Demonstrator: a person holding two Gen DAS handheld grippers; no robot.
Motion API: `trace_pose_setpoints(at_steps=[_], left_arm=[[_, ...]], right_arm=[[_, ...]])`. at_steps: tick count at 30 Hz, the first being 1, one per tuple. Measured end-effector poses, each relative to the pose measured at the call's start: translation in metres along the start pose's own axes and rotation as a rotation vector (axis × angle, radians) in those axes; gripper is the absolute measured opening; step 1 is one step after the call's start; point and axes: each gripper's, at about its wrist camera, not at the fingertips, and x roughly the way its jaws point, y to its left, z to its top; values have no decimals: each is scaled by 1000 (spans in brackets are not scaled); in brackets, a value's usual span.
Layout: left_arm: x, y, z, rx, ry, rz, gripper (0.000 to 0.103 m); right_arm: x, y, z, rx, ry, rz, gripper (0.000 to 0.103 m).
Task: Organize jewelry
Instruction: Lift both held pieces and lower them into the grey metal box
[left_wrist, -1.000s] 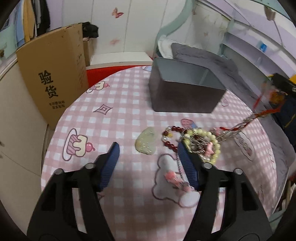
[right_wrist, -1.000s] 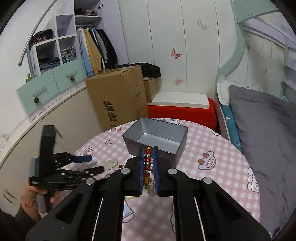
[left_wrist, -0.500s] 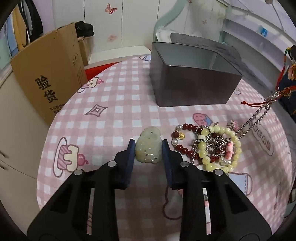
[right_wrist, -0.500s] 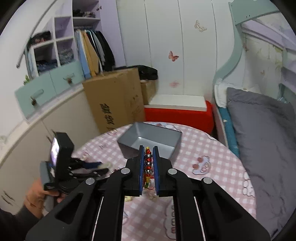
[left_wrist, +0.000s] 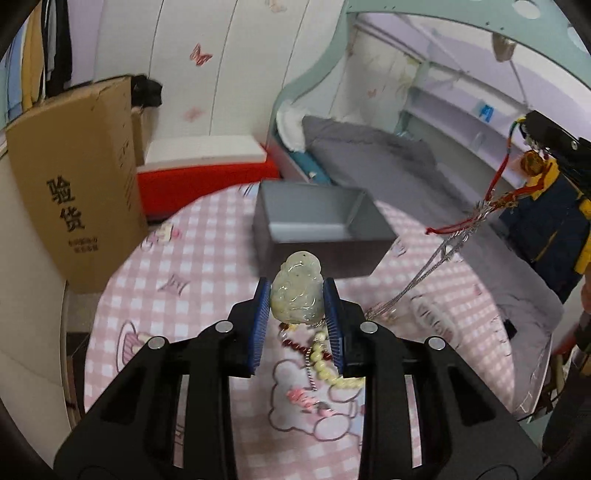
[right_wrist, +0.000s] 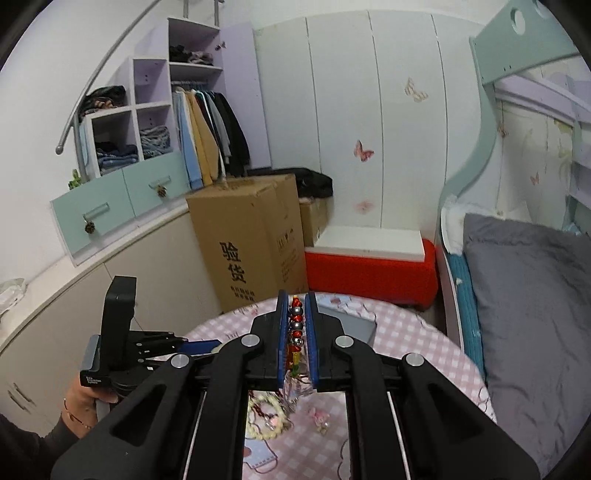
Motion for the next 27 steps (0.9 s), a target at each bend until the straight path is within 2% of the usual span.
trace_pose_setpoints(at_steps=[12,23,27], left_arm=[[-23,-34,55,54,-92,-108,29],[-28,-44,117,73,-157,-146,29],[-12,-38,129,58,-144,-137,29]], right_arm=[[-8,7,48,-68,-79,-24,7],[-11,-2,102,-105,-170,-50,7],[6,-9,113,-117,-163,-67,7]])
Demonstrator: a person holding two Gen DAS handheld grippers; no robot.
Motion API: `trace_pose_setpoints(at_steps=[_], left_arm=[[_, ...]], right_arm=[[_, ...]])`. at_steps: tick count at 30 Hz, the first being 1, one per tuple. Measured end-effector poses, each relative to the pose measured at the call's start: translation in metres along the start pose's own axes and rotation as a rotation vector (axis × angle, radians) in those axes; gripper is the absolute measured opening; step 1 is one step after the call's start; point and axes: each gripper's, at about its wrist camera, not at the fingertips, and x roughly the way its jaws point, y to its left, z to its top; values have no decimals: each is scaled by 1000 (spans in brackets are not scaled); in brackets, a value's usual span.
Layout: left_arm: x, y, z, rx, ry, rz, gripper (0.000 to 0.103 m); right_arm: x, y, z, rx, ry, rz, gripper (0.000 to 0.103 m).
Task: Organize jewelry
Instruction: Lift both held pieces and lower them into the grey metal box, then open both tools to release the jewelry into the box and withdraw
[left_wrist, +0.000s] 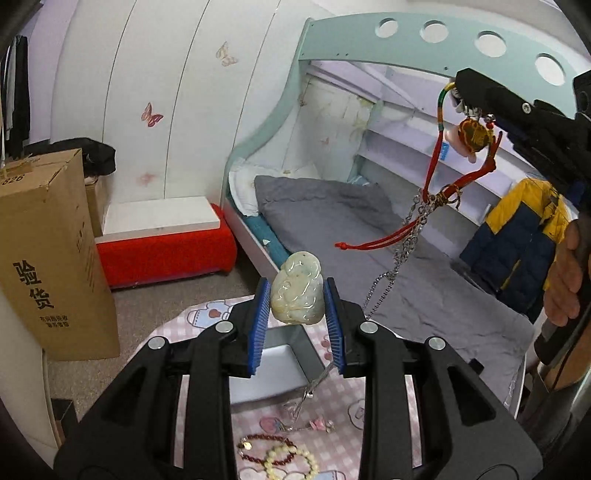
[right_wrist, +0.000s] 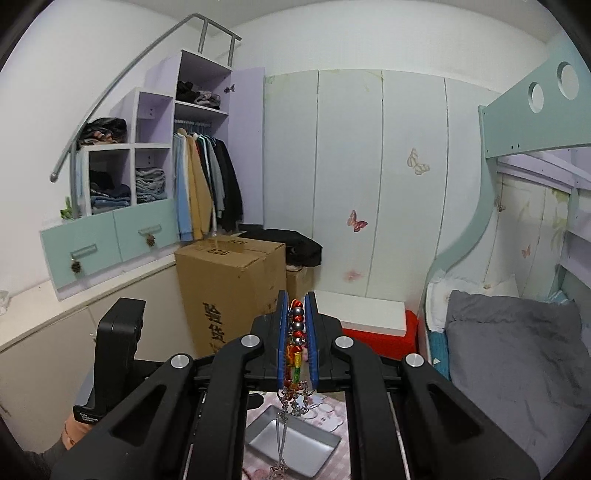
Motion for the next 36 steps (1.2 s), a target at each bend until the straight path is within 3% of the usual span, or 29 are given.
trace_pose_setpoints(at_steps=[6,16,19,22,29,36], left_arm=[[56,20,-18,-40,120,23,29],[118,41,-57,-80,282,58,29],[121,42,-61,-72,297,57,30],[119,42,-62,-74,288,76,63],[111,38,-69,-47,285,112,63],[84,25,-81,-28,236,181,63]], right_arm=[[38,-11,-27,17,87,12,7],[97,-22,-116,83,316,45,7],[104,-23,-139,105,371,51,7],[109,-25,-151,127,409,56,8],[111,-29,-166,171,472,58,11],[85,-33,-167,204,446,46,20]])
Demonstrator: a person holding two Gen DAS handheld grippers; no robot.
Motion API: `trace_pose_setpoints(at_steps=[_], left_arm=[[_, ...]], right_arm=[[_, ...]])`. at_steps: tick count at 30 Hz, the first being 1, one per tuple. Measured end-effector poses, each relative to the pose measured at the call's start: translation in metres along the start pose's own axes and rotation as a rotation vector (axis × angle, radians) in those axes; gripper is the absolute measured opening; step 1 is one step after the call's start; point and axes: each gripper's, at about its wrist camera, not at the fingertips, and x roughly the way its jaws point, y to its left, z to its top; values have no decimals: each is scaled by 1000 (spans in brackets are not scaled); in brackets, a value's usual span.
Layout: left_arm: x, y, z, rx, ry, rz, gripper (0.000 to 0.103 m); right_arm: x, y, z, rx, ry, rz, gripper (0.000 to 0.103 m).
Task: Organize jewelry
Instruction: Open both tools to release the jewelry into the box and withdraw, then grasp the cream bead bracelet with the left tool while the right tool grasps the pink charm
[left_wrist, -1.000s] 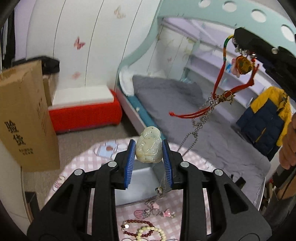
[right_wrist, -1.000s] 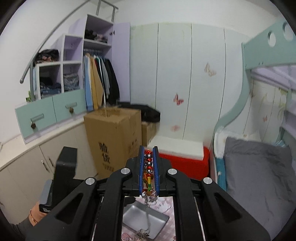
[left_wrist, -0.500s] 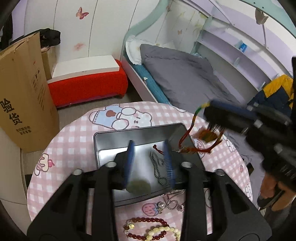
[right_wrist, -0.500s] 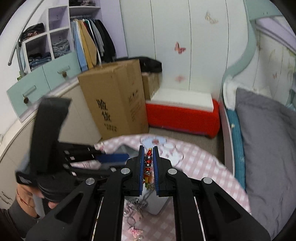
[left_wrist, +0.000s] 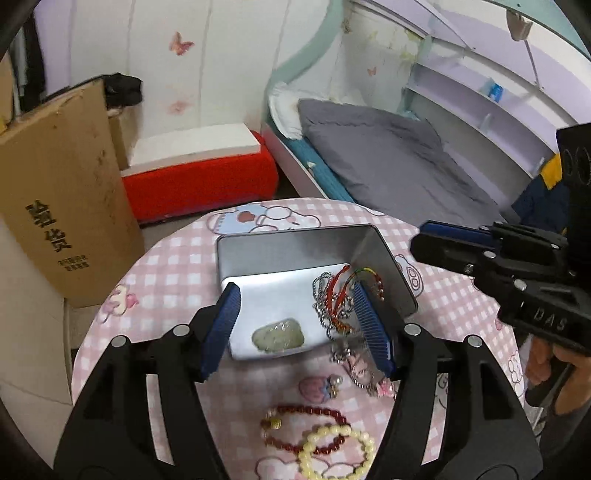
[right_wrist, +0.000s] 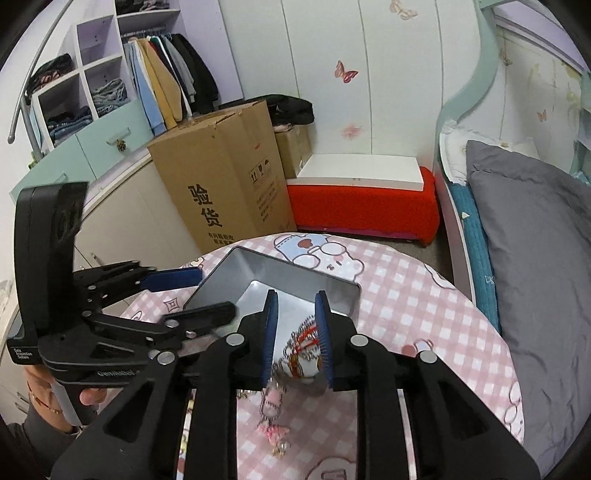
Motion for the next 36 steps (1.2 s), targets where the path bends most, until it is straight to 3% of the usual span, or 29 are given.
trace_pose_setpoints(at_steps=[5,10,12,19,30,32,36], left_arm=[[-13,-18,-24,30,-20,29,63],[-3,-36,-39,50,8,10,63],[1,-38,-43,45,16,35,63],[-6,-14,-63,-24,48,57,63],[-16,-1,-113,-46,116,66,63],[-15,0,-115,-51,123,60,55],[-13,-2,-119,-39,132,57,48]], right_arm=[[-16,-5,-25,27,-16,-30,28],[-21,-16,-48,81,-13,-43,29],[-18,-20,-56,104,2,-30,30],[-5,-10,-79,95,59,-22,30],[4,19,-106,51,114,15,31],[4,23,-109,50,118,16,32],[2,27,-111,51,119,12,32]])
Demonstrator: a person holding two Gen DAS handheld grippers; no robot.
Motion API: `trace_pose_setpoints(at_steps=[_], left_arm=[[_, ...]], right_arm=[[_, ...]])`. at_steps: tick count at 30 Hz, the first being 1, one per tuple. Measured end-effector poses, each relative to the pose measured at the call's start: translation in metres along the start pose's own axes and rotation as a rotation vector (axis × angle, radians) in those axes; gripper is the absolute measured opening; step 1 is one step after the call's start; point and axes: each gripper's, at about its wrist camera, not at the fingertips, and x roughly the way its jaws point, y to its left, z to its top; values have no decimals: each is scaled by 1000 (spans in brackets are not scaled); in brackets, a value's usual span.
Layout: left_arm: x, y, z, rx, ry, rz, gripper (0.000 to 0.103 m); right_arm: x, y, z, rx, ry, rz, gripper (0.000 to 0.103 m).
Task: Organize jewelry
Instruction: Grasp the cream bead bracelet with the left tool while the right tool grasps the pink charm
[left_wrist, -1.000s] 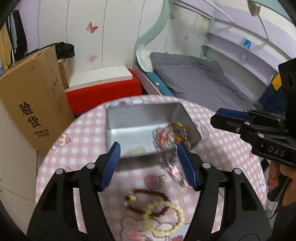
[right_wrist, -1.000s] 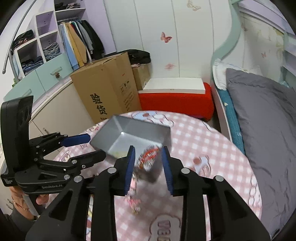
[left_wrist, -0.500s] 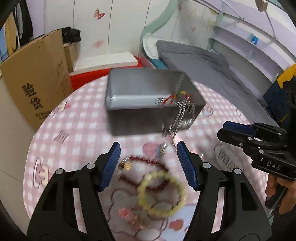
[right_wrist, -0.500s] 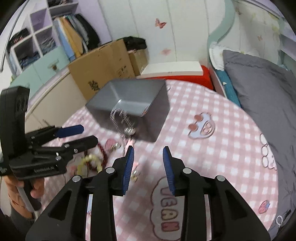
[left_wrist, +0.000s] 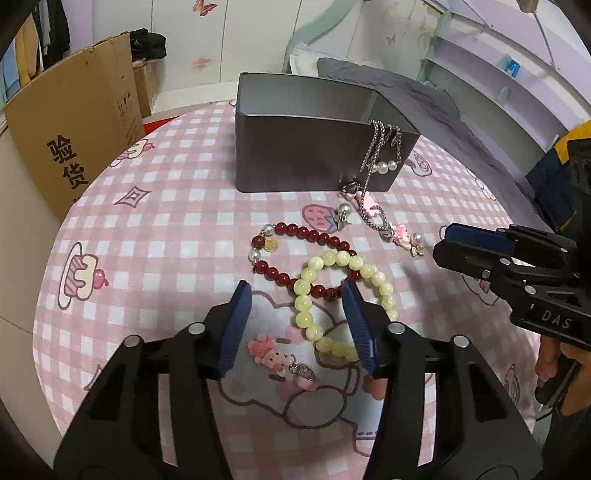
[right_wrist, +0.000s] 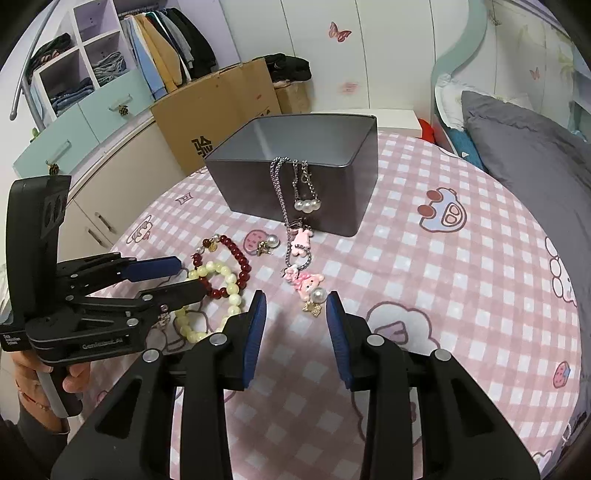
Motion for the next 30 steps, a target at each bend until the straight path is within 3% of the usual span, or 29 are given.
trace_pose_setpoints(at_steps=[5,7,8,10,11,30], left_arm=[[1,0,-2,5,3,-8,40],[1,0,-3,12,5,-7,32],[2,-1,-3,21,7,-4,22],[2,-1,-4,24,7,-7,11],[2,-1,-4,18,11,-19,10],[-50,-2,21,-7,-142,-76,9]], right_arm=[[0,0,-2,8,1,-9,32],[1,-2,-3,13,4,-13,32],[1,-1,-3,14,5,-15,33],[2,-2,-3,16,6,-23,35],[3,-2,-3,14,7,-28,36],[38,9,7,-110,46,-137,37]])
